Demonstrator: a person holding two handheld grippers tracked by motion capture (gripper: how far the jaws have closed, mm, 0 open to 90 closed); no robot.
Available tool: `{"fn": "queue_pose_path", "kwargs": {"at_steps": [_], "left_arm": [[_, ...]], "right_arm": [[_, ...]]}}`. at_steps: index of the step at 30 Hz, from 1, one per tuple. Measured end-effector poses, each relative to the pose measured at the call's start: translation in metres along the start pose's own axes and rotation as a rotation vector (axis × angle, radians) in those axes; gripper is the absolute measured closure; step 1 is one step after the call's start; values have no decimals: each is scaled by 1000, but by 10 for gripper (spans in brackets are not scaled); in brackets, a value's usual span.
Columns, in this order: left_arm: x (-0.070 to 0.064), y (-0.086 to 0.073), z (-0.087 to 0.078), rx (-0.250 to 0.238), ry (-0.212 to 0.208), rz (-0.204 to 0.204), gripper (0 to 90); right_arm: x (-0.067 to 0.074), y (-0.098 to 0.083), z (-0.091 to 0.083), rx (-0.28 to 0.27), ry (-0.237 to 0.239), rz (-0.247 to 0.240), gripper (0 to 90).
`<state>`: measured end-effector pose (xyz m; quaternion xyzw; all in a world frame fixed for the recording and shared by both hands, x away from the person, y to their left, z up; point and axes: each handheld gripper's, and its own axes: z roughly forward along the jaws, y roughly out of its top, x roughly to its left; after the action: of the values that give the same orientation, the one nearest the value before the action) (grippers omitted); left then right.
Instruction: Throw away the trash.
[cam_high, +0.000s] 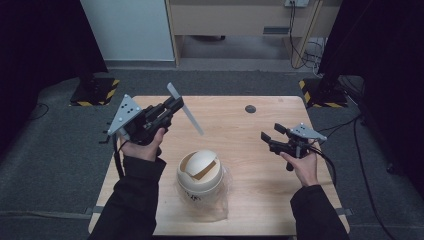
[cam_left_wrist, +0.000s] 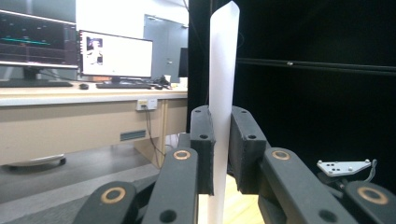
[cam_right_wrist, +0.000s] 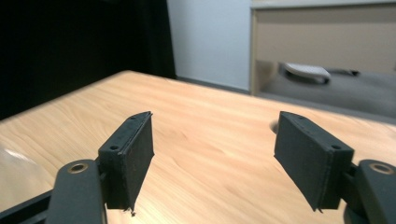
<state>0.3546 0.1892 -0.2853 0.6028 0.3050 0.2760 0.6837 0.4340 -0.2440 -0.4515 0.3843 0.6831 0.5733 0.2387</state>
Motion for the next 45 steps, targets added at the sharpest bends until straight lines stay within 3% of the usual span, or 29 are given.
{"fn": "queue_pose_path", "kwargs": {"at_steps": [3,7,19,30,39,45], "left_arm": [[6,-5,-19,3,12,-11,802],[9,-9,-33,11,14,-22,802],[5,-24,-57,43,-14,-57,802],[1,-50,-55,114,-45,-94,802],[-3,-80,-40,224,-75,-123,798],[1,-88,-38,256,-72,-134,680]], "right_arm": [[-11,-10,-8,40,-43,8,262],[-16,-18,-13,72,-65,13,253],[-21,-28,-20,117,-87,28,243],[-22,-32,-18,142,-87,19,237],[-23,-33,-17,151,-87,22,236],[-23,-33,-18,152,-87,20,234]]}}
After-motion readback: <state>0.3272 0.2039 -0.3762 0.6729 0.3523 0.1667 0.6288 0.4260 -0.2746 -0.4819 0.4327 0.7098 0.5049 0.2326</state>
